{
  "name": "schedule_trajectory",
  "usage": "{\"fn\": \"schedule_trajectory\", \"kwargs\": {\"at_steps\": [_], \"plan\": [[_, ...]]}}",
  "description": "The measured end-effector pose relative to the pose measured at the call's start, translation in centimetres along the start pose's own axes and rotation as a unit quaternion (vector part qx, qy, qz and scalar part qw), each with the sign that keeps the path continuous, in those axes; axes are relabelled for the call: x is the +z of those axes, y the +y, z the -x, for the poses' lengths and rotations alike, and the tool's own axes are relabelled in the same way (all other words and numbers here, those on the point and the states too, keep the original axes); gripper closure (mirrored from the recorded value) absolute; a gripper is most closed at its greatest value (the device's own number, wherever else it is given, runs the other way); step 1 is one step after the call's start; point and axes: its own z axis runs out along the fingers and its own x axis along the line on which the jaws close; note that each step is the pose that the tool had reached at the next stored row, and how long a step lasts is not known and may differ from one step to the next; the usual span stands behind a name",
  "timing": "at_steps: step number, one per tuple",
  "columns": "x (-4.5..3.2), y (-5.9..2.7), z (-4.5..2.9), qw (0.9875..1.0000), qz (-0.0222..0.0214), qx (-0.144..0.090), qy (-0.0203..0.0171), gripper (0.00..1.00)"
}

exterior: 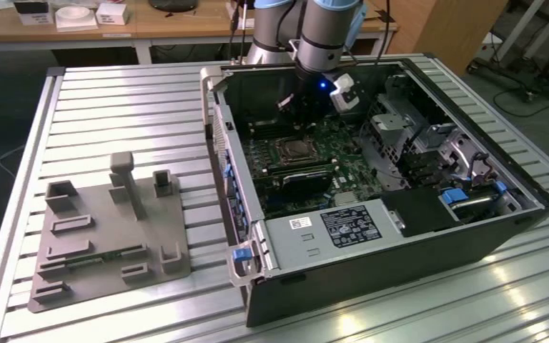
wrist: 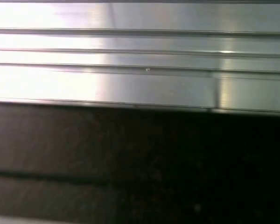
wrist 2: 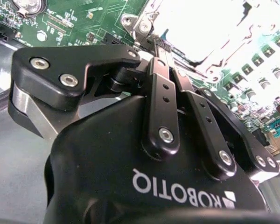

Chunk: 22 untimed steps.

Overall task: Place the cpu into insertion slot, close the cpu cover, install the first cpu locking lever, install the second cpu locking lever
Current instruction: 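Install the first cpu locking lever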

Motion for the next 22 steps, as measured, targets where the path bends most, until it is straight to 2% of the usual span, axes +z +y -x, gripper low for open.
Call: {"fn": "schedule_trajectory", "kwargs": {"at_steps": [4, 9, 14, 22], "plan": [[-0.50, 0.01, -0.01, 1.0000, 0.0000, 0.000, 0.0001, 0.89], [-0.63, 0.02, -0.21, 1.0000, 0.0013, 0.000, -0.0004, 0.89], [-0.66, 0.06, -0.90, 1.0000, 0.0047, 0.000, -0.0019, 0.89], [-1.14, 0.09, -1.19, 1.0000, 0.0084, 0.000, -0.0051, 0.89]]}}
